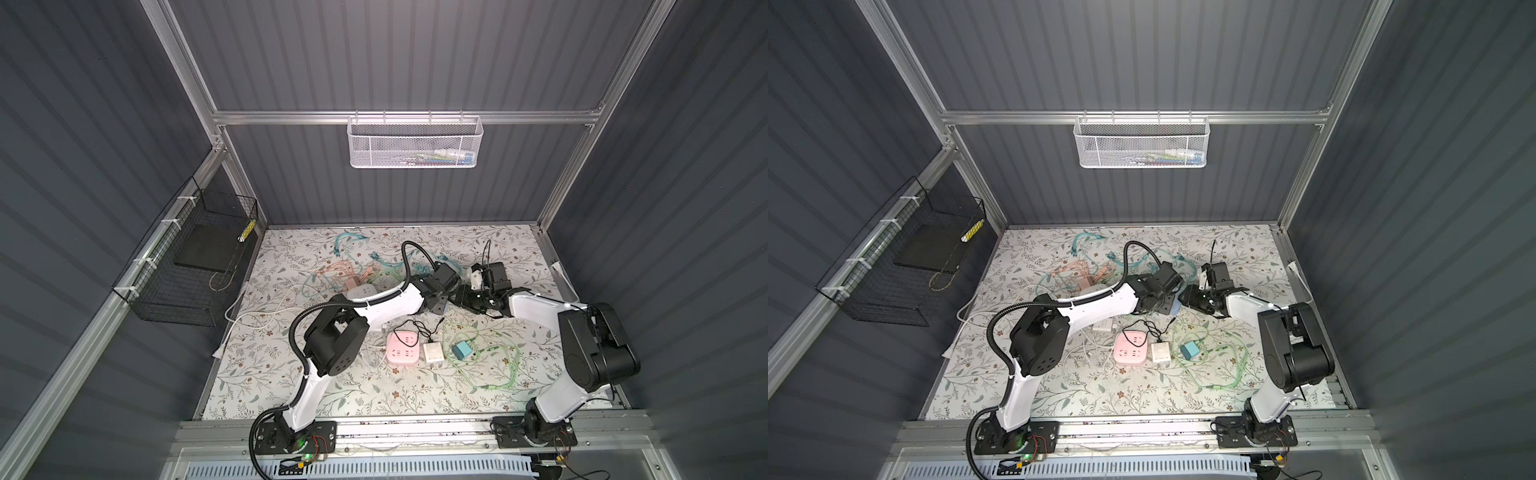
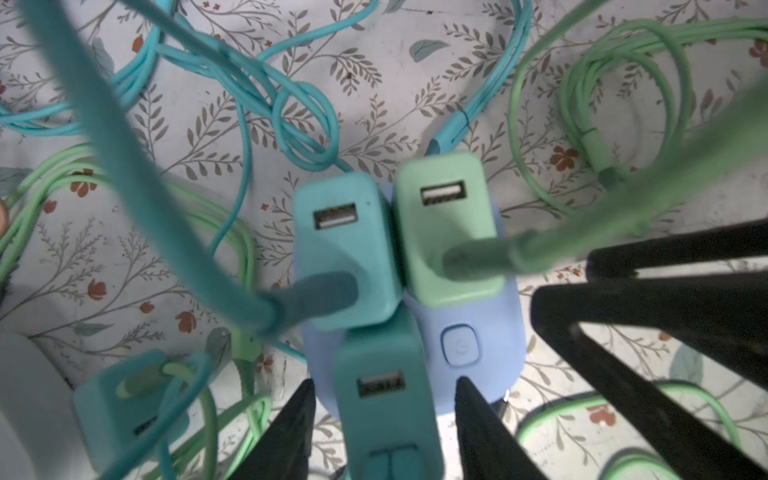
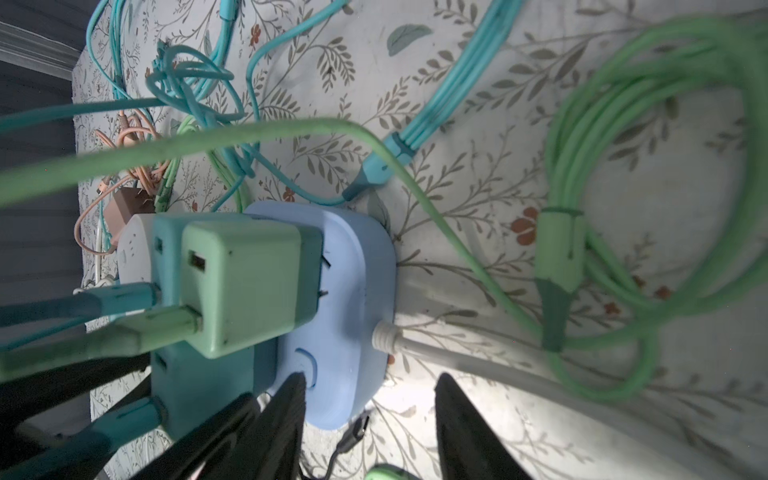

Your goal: Pull the plug off the socket

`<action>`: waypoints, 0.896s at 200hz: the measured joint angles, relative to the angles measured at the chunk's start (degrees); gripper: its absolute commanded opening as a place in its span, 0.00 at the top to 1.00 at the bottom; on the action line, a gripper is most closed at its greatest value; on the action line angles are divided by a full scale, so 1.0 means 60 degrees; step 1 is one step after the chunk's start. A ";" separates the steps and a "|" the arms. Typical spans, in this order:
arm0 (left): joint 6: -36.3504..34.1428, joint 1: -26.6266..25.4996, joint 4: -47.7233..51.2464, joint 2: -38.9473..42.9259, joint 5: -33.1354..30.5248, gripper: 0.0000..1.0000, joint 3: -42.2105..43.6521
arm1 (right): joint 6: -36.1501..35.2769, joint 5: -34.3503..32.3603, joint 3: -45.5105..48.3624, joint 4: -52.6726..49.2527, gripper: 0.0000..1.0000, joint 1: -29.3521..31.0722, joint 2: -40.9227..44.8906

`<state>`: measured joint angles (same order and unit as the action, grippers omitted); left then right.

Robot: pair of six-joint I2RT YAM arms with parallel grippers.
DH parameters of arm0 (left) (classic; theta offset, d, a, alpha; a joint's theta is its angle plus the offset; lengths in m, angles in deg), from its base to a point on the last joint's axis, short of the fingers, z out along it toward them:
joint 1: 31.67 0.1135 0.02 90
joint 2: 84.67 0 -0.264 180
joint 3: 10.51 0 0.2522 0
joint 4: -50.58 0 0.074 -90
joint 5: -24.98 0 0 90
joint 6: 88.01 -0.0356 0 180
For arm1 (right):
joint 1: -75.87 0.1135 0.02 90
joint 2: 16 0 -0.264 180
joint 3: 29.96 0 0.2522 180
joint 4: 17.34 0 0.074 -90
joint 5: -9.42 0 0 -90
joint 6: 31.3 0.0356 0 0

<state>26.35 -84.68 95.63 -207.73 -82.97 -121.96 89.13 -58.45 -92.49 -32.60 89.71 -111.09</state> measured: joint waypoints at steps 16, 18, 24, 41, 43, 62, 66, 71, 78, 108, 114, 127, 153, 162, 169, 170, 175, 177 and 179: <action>-0.0193 0.0058 0.0000 -0.0342 0.0069 0.57 -0.0433 | -0.0011 0.0011 0.0000 -0.0004 0.48 -0.0036 -0.0004; -0.0200 0.0062 0.0004 -0.0372 0.0080 0.58 -0.0477 | -0.0011 0.0007 0.0000 -0.0004 0.48 -0.0036 -0.0004; -0.0273 0.0073 0.0004 -0.0503 0.0109 0.62 -0.0659 | -0.0015 0.0011 0.0000 -0.0007 0.48 -0.0051 -0.0004; -0.0423 0.0076 0.0015 -0.0743 0.0186 0.69 -0.1005 | -0.0022 0.0033 0.0000 -0.0007 0.48 -0.0091 -0.0011; -0.0452 0.0076 0.0018 -0.0761 0.0182 0.70 -0.1035 | -0.0026 0.0029 0.0000 -0.0007 0.48 -0.0095 -0.0011; -0.0586 0.0084 0.0018 -0.0933 0.0291 0.73 -0.1293 | -0.0047 0.0033 0.0000 -0.0011 0.48 -0.0157 -0.0040; -0.0616 0.0084 0.0033 -0.0973 0.0317 0.73 -0.1355 | -0.0047 0.0036 0.0000 -0.0011 0.48 -0.0168 -0.0051; -0.0645 0.0084 0.0044 -0.1013 0.0350 0.74 -0.1432 | -0.0051 0.0036 0.0000 -0.0011 0.48 -0.0182 -0.0062; -0.0688 0.0084 0.0073 -0.1082 0.0393 0.75 -0.1537 | -0.0058 0.0036 0.0000 -0.0011 0.48 -0.0204 -0.0095; -0.0787 0.0084 0.0095 -0.1282 0.0535 0.78 -0.1847 | -0.0091 0.0036 -0.0007 -0.0040 0.48 -0.0299 -0.0313; -0.0790 0.0087 0.0091 -0.1286 0.0557 0.78 -0.1858 | -0.0109 0.0036 -0.0026 -0.0040 0.48 -0.0317 -0.0361; -0.0787 0.0095 0.0087 -0.1286 0.0608 0.78 -0.1858 | -0.0146 0.0040 -0.0062 -0.0047 0.49 -0.0346 -0.0415; -0.0787 0.0102 0.0055 -0.1286 0.0681 0.78 -0.1858 | -0.0175 0.0033 -0.0084 -0.0058 0.49 -0.0390 -0.0433; -0.0790 0.0102 0.0051 -0.1286 0.0710 0.77 -0.1854 | -0.0182 0.0036 -0.0084 -0.0062 0.49 -0.0412 -0.0433; -0.0790 0.0102 0.0033 -0.1286 0.0743 0.77 -0.1854 | -0.0186 0.0036 -0.0084 -0.0066 0.49 -0.0430 -0.0433; -0.0790 0.0106 0.0029 -0.1286 0.0750 0.77 -0.1854 | -0.0186 0.0036 -0.0084 -0.0066 0.49 -0.0430 -0.0433; -0.0794 0.0106 0.0015 -0.1286 0.0776 0.76 -0.1854 | -0.0186 0.0033 -0.0084 -0.0069 0.49 -0.0448 -0.0433; -0.0794 0.0106 0.0007 -0.1286 0.0783 0.76 -0.1854 | -0.0186 0.0033 -0.0084 -0.0073 0.49 -0.0452 -0.0433; -0.0794 0.0106 0.0000 -0.1286 0.0794 0.76 -0.1854 | -0.0186 0.0033 -0.0084 -0.0073 0.48 -0.0463 -0.0433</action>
<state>21.58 -84.05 95.63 -215.45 -78.21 -133.09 88.02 -58.25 -93.00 -33.03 86.94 -113.69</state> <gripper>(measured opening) 0.301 0.511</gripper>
